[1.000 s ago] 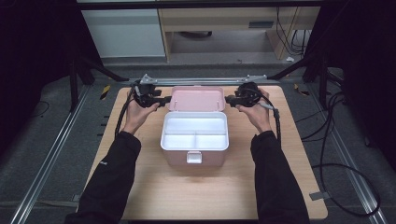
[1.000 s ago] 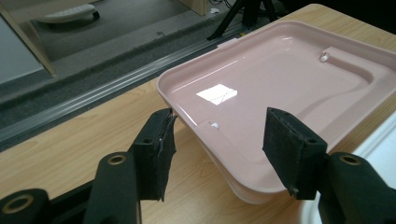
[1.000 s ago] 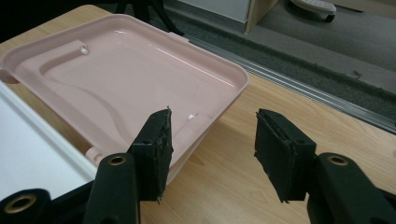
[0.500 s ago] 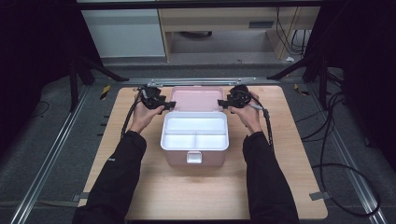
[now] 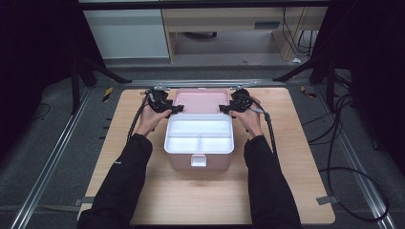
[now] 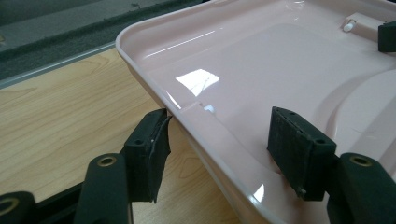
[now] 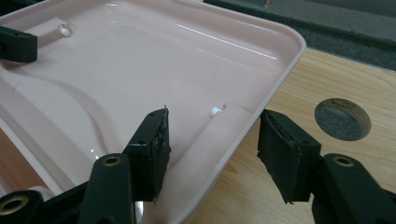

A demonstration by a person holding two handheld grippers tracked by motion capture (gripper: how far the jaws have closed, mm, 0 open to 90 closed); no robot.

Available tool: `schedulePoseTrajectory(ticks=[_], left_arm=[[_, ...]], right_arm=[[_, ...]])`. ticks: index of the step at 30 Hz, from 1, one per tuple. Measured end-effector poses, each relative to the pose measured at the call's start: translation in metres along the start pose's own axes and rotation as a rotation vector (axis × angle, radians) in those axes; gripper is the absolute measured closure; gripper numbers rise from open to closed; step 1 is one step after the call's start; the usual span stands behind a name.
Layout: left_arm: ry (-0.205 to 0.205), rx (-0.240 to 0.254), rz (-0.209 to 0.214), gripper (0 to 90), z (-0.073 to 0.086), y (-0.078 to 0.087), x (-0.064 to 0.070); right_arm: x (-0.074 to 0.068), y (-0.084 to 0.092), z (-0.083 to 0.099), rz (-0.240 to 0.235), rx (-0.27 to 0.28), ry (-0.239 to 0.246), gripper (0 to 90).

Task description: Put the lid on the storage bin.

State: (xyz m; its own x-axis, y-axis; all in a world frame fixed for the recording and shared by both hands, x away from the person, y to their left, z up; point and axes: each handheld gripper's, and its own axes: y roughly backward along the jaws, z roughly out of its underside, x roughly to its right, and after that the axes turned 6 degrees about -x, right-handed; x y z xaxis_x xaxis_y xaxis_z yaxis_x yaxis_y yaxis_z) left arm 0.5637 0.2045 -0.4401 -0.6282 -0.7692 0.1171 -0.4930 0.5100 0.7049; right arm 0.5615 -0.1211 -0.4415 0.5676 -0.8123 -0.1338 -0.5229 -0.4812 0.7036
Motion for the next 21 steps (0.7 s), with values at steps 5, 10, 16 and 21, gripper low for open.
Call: schedulePoseTrajectory(ticks=[5, 10, 16, 21], left_arm=[[0.016, 0.009, -0.003, 40.6, -0.001, 0.002, 0.001], [0.041, 0.051, 0.004, 40.6, -0.003, 0.010, 0.000], [0.023, 0.107, 0.001, 41.5, -0.009, 0.027, 0.005], [0.008, 0.147, 0.008, 41.7, -0.012, 0.044, 0.010]], right_arm=[[0.001, 0.003, 0.000, -0.006, 0.011, -0.011, 48.3], [-0.001, 0.008, -0.002, -0.004, 0.034, -0.006, 49.8], [-0.004, 0.020, -0.007, -0.014, 0.099, -0.014, 50.7], [-0.010, 0.034, -0.011, -0.003, 0.144, 0.005, 50.8]])
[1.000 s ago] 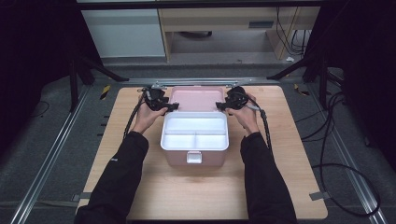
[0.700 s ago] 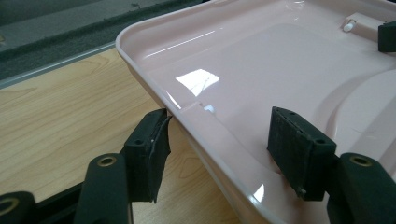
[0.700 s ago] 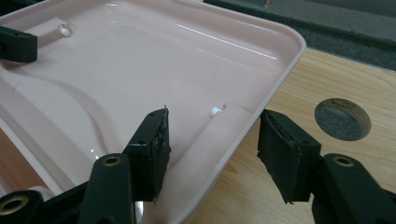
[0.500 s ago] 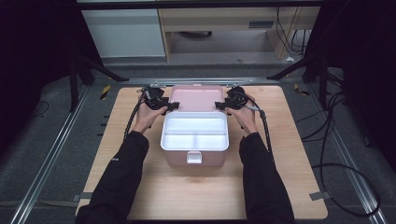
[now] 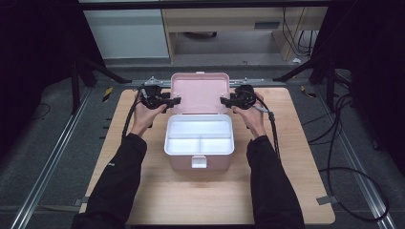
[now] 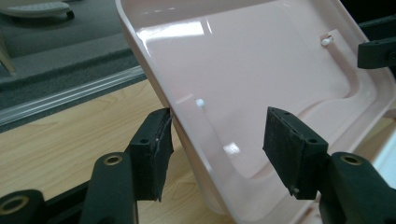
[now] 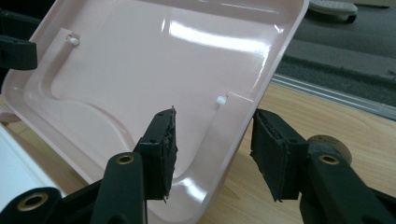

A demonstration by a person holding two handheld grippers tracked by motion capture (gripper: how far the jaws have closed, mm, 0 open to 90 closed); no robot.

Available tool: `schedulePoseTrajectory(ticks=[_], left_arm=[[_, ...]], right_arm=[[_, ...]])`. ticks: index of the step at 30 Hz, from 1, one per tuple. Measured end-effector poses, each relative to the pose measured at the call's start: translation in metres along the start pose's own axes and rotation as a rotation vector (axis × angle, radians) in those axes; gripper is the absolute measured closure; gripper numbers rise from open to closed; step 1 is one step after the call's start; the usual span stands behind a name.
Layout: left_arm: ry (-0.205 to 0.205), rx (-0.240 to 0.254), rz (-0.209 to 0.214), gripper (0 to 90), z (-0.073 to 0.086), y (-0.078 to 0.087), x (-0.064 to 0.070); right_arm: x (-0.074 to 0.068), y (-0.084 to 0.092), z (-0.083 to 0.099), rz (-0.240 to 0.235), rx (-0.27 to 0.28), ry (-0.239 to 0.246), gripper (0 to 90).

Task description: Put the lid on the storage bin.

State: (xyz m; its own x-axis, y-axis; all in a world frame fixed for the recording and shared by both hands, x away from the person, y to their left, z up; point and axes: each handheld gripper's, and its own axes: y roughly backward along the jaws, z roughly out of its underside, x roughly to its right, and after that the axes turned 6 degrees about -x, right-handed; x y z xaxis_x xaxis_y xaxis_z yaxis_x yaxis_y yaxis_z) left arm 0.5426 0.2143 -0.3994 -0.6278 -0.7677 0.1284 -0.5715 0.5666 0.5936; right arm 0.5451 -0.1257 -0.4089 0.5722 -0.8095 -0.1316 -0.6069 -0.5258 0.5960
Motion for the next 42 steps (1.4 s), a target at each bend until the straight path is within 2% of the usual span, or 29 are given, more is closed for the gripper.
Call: schedulePoseTrajectory(ticks=[14, 18, 22, 23, 27, 33, 36, 42], left_arm=[[-0.073, 0.062, -0.011, 42.1, -0.011, 0.034, 0.024], [-0.077, 0.096, -0.008, 43.6, -0.014, 0.045, 0.027], [-0.095, 0.097, -0.014, 44.6, -0.015, 0.051, 0.030], [-0.110, 0.091, -0.021, 45.3, -0.014, 0.055, 0.032], [-0.128, 0.092, -0.024, 47.1, -0.012, 0.061, 0.038], [-0.167, 0.068, -0.038, 49.1, -0.002, 0.070, 0.049], [-0.178, 0.068, -0.038, 51.6, 0.004, 0.075, 0.053], [-0.195, 0.055, -0.038, 57.1, 0.012, 0.087, 0.061]], right_arm=[[-0.014, 0.041, -0.012, 0.000, 0.091, 0.043, 51.2], [-0.018, 0.049, -0.014, -0.001, 0.113, 0.050, 51.8], [-0.023, 0.057, -0.016, 0.001, 0.126, 0.063, 52.2], [-0.025, 0.060, -0.017, 0.006, 0.131, 0.071, 52.6], [-0.029, 0.069, -0.017, 0.011, 0.125, 0.087, 53.4], [-0.041, 0.085, -0.016, 0.040, 0.094, 0.140, 55.1], [-0.047, 0.093, -0.012, 0.050, 0.090, 0.150, 58.8], [-0.055, 0.109, -0.003, 0.042, 0.071, 0.176, 66.5]])
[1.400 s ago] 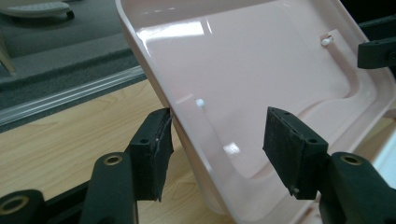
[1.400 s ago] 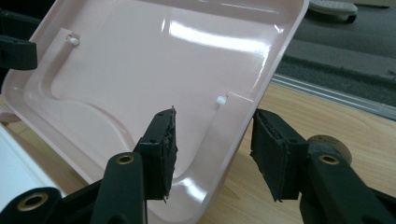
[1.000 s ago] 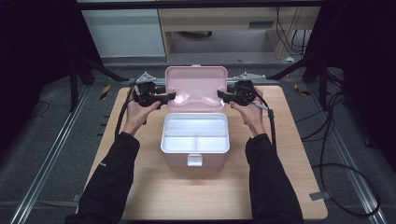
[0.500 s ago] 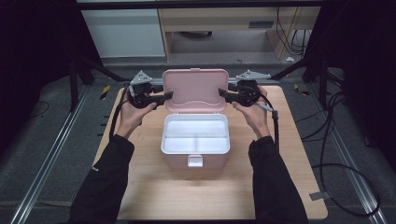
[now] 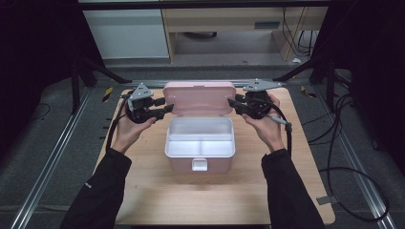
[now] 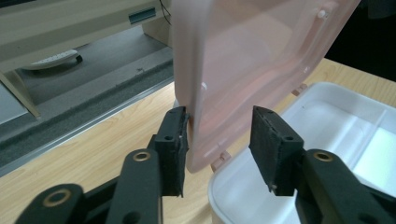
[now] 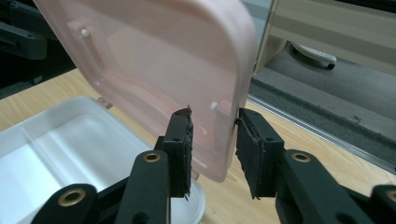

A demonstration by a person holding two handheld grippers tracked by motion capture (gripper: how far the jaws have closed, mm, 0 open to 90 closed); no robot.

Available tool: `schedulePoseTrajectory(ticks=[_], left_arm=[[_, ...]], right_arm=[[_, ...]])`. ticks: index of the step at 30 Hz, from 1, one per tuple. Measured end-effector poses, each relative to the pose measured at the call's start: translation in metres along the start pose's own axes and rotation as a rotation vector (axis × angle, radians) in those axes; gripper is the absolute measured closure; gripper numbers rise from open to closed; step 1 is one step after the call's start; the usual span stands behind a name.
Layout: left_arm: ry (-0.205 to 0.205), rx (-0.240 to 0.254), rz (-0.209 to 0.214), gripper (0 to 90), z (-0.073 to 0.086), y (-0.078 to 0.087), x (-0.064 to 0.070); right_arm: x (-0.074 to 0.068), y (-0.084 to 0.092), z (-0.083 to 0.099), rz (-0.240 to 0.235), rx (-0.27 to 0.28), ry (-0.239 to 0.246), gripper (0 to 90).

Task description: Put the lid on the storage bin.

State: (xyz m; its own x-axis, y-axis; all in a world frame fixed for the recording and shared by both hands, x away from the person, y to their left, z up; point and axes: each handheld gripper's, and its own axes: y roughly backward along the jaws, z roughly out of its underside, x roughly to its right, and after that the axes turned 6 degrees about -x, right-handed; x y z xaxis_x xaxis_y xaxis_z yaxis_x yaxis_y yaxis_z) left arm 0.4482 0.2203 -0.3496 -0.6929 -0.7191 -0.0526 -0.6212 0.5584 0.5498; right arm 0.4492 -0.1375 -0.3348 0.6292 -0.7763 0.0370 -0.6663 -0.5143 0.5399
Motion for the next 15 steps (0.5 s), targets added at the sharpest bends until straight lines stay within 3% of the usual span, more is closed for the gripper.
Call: schedulePoseTrajectory(ticks=[8, 11, 15], left_arm=[[-0.013, -0.021, 0.004, 69.2, 0.013, 0.015, 0.013], [-0.033, -0.034, 0.004, 71.6, 0.019, 0.020, 0.019], [-0.018, -0.033, 0.012, 72.5, 0.028, 0.028, 0.027]], right_arm=[[-0.009, 0.015, 0.016, -0.023, -0.005, 0.010, 78.1], [-0.013, 0.021, 0.024, -0.035, -0.016, 0.024, 78.9], [-0.021, 0.026, 0.034, -0.038, -0.030, 0.041, 79.3]])
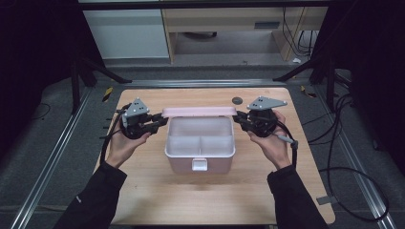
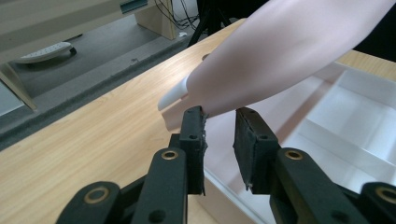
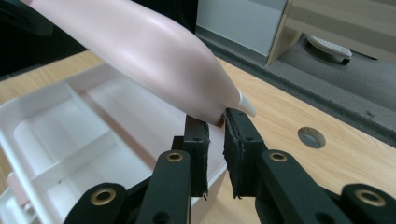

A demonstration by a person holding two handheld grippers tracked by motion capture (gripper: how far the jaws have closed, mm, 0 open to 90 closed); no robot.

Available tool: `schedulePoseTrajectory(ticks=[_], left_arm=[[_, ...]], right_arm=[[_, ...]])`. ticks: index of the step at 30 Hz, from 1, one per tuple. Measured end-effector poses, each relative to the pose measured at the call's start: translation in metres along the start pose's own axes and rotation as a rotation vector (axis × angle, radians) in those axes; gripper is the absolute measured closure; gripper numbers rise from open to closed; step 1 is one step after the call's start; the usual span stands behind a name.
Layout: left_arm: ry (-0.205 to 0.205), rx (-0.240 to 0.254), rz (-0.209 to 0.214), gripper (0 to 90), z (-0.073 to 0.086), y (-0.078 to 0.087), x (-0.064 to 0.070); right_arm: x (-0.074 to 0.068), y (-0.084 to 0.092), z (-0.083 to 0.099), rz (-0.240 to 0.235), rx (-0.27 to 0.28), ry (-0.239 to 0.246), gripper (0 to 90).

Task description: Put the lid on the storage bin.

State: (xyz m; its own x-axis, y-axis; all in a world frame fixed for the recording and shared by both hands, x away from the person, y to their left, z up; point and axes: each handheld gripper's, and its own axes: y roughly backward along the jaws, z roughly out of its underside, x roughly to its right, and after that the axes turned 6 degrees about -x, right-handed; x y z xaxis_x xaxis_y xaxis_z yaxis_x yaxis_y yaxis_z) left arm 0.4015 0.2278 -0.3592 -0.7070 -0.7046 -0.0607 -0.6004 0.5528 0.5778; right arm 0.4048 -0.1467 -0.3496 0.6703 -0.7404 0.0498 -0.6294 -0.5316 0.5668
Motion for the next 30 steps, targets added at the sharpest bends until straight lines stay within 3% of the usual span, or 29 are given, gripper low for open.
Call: schedulePoseTrajectory(ticks=[7, 14, 19, 21, 23, 25, 30], left_arm=[[-0.012, -0.022, -0.036, 69.4, 0.016, 0.007, 0.019], [-0.007, -0.038, -0.052, 67.0, 0.034, 0.007, 0.025], [0.047, -0.036, -0.050, 64.0, 0.052, 0.009, 0.021], [0.056, -0.066, -0.056, 62.6, 0.059, 0.010, 0.019], [0.076, -0.064, -0.058, 61.3, 0.065, 0.012, 0.016], [0.088, -0.071, -0.071, 59.7, 0.070, 0.015, 0.013], [0.136, -0.094, -0.086, 56.4, 0.084, 0.016, 0.005]], right_arm=[[-0.013, 0.007, 0.019, -0.010, -0.015, 0.022, 77.0], [-0.022, 0.007, 0.040, -0.021, -0.032, 0.016, 71.7], [-0.023, 0.007, 0.052, -0.007, -0.068, 0.028, 66.5], [-0.023, 0.007, 0.056, -0.001, -0.093, 0.033, 63.9], [-0.022, 0.009, 0.060, 0.022, -0.118, 0.034, 62.0], [-0.018, 0.012, 0.063, 0.014, -0.111, 0.012, 60.2], [-0.008, 0.016, 0.070, 0.049, -0.099, -0.024, 49.6]])
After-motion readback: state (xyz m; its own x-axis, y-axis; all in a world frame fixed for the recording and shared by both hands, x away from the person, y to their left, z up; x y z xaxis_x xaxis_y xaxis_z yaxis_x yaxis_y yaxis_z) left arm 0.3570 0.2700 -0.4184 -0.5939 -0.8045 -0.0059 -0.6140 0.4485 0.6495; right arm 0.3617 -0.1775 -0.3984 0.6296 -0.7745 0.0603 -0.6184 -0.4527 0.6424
